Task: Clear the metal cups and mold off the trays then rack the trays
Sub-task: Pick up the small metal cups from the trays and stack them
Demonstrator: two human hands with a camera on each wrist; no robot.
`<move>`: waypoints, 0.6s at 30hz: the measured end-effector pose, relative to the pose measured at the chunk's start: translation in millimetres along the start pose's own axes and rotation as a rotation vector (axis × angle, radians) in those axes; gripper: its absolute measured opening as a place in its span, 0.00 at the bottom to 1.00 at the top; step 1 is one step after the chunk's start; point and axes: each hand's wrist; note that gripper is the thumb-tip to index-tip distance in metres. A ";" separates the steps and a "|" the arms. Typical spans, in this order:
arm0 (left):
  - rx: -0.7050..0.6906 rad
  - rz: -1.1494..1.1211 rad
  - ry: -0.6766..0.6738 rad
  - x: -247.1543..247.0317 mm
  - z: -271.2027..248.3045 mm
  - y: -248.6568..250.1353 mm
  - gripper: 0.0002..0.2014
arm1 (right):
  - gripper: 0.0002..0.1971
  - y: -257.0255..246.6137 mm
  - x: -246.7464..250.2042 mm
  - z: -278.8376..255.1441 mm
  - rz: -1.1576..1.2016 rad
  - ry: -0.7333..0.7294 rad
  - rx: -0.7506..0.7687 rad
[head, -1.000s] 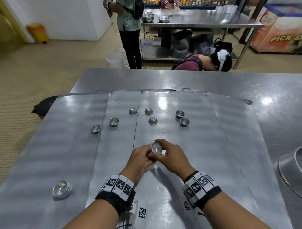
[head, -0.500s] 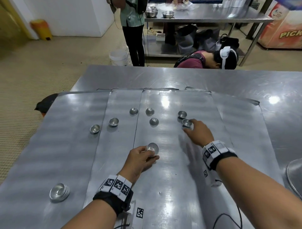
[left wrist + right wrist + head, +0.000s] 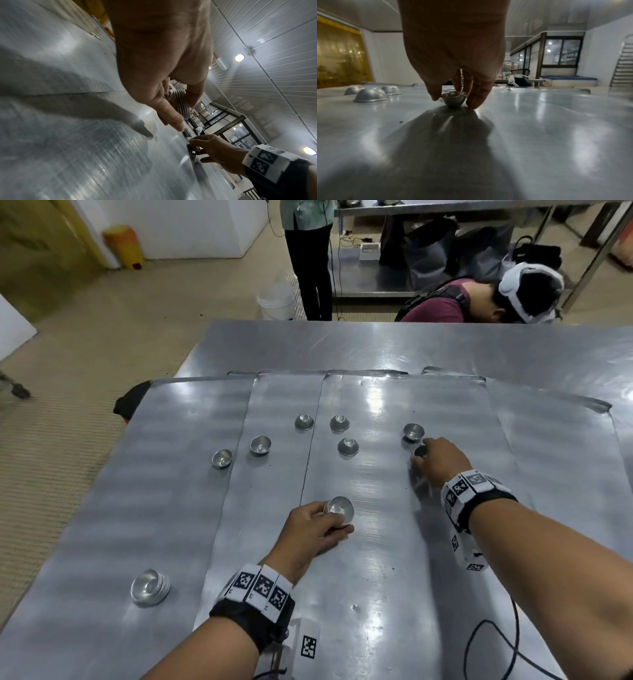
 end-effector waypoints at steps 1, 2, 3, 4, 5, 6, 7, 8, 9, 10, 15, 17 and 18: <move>0.000 -0.008 0.004 0.0 -0.1 -0.5 0.08 | 0.14 0.2 -0.1 -3.2 -0.016 -0.011 0.007; -0.001 -0.017 0.007 0.0 -0.1 -0.5 0.08 | 0.14 0.3 -0.7 -6.7 -0.034 -0.023 0.020; -0.002 -0.025 0.006 -0.5 -0.4 -0.7 0.08 | 0.13 1.0 -1.1 -11.3 -0.049 -0.033 0.029; -0.003 -0.028 0.003 -1.1 -0.6 -0.7 0.09 | 0.14 1.7 -1.3 -16.6 -0.055 -0.036 0.033; -0.005 -0.024 -0.001 -1.0 -1.3 -0.6 0.09 | 0.14 1.9 -1.6 -22.9 -0.055 -0.042 0.031; -0.008 -0.018 -0.004 -1.2 -2.8 -0.6 0.09 | 0.15 1.7 -1.9 -30.4 -0.049 -0.046 0.031; -0.011 -0.014 -0.006 -1.2 -4.7 -0.7 0.09 | 0.15 0.5 -2.2 -39.4 -0.041 -0.054 0.030; -0.012 -0.018 -0.008 -0.7 -6.6 -0.7 0.09 | 0.14 -1.8 -2.5 -48.9 -0.024 -0.063 0.032; -0.015 -0.020 -0.007 0.0 -7.9 -1.2 0.09 | 0.15 -4.7 -3.0 -59.0 0.005 -0.067 0.036; -0.019 -0.020 -0.004 1.0 -8.5 -1.9 0.09 | 0.15 -8.3 -4.0 -68.9 0.046 -0.061 0.044; -0.016 -0.060 -0.018 6.7 -13.9 -9.1 0.09 | 0.31 -42.4 -10.5 -135.6 0.328 0.077 0.141; -0.023 -0.097 -0.027 8.5 -17.7 -10.3 0.08 | 0.31 -62.1 -14.7 -162.1 0.465 0.118 0.206; -0.027 -0.119 -0.032 9.4 -19.6 -10.3 0.08 | 0.31 -70.8 -18.1 -171.8 0.510 0.121 0.239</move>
Point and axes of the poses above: each hand's wrist, its own z-axis towards the middle knuckle, its own x-axis out of the back of the hand, y = z × x, and after that the axes turned 4 degrees about x, right-handed
